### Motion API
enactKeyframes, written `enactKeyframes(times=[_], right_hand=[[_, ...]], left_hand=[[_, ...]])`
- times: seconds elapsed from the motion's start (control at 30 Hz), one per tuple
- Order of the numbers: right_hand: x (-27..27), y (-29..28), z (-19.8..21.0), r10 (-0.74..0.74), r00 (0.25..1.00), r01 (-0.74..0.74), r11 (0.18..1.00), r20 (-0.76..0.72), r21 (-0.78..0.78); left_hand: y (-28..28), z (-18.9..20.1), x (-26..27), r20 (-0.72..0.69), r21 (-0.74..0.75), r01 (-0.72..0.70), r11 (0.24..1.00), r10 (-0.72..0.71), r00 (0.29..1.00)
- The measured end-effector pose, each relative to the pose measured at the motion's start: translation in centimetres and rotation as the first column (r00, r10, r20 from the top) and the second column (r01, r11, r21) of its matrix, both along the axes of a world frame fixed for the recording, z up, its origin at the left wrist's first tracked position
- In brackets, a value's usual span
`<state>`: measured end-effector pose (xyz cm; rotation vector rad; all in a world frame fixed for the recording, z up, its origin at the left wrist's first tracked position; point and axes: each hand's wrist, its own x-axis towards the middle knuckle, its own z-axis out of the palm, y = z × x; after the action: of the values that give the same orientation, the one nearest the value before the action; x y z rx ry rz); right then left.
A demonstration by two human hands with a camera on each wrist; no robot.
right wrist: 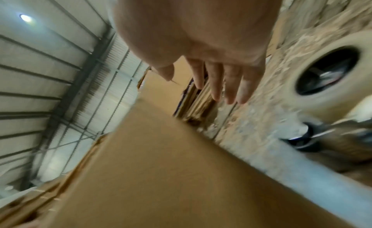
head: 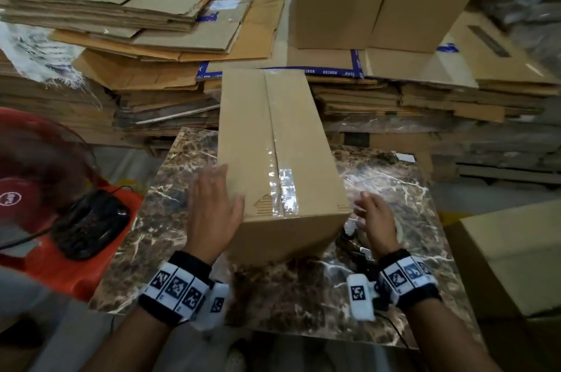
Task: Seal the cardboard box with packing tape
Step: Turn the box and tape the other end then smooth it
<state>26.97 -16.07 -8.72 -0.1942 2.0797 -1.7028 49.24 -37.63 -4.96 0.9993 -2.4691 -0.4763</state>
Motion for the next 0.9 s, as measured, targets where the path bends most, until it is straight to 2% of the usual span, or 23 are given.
enactKeyframes(times=[0.07, 0.13, 0.2, 0.27, 0.33, 0.4, 0.5, 0.6, 0.67, 0.7, 0.73, 0.8, 0.9], right_hand=[[-1.0, 2.9, -2.1, -0.1, 0.991, 0.117, 0.97, -0.088, 0.215], [-1.8, 5.8, -4.0, -0.088, 0.989, 0.132, 0.88, -0.116, 0.456], [-2.0, 8.2, -5.3, -0.034, 0.997, 0.069, 0.804, -0.07, 0.59], [-2.1, 9.8, -7.2, 0.044, 0.998, -0.065, 0.771, 0.049, 0.634], [-2.2, 10.7, -8.6, 0.021, 0.978, -0.138, 0.809, 0.207, 0.571], [-2.8, 11.2, -10.2, -0.059, 0.949, -0.099, 0.876, 0.309, 0.473], [-3.0, 11.3, -11.1, -0.048, 0.891, -0.114, 0.939, 0.452, 0.325], [-2.9, 10.7, -13.7, 0.056, 0.742, -0.186, 0.975, 0.668, 0.125], [-3.3, 10.3, -16.4, 0.102, 0.666, -0.156, 0.988, 0.739, 0.004], [-3.3, 10.1, -16.6, 0.124, 0.631, -0.154, 0.987, 0.766, -0.032], [-2.7, 9.4, -14.7, 0.135, 0.593, -0.149, 0.987, 0.794, -0.056], [-2.2, 8.7, -13.2, 0.163, 0.565, -0.137, 0.985, 0.809, -0.103], [-2.1, 7.4, -11.6, 0.263, 0.569, -0.14, 0.965, 0.779, -0.224]], left_hand=[[2.4, 1.4, -2.3, -0.025, -0.011, 0.112, 0.994, -0.112, 0.993], [5.0, 2.1, -5.0, -0.011, -0.02, 0.222, 0.975, -0.223, 0.975], [7.3, 2.1, -7.7, 0.029, -0.038, 0.279, 0.96, -0.278, 0.96], [9.2, 1.7, -9.9, 0.105, 0.003, 0.263, 0.965, -0.261, 0.959], [10.4, 0.8, -11.4, 0.306, 0.016, 0.21, 0.978, -0.205, 0.93], [10.8, 0.2, -12.0, 0.433, -0.039, 0.189, 0.981, -0.154, 0.888], [10.9, 0.0, -12.1, 0.451, -0.081, 0.185, 0.979, -0.13, 0.883], [10.9, -0.3, -11.8, 0.445, -0.108, 0.192, 0.975, -0.125, 0.887], [10.8, -0.4, -11.3, 0.453, -0.105, 0.223, 0.969, -0.153, 0.878], [10.7, -0.4, -10.8, 0.46, -0.11, 0.244, 0.963, -0.169, 0.872], [10.6, -0.3, -10.3, 0.461, -0.12, 0.264, 0.957, -0.182, 0.868], [10.5, -0.1, -9.0, 0.454, -0.13, 0.296, 0.946, -0.208, 0.867], [9.8, -0.1, -7.6, 0.426, -0.118, 0.313, 0.943, -0.237, 0.873]])
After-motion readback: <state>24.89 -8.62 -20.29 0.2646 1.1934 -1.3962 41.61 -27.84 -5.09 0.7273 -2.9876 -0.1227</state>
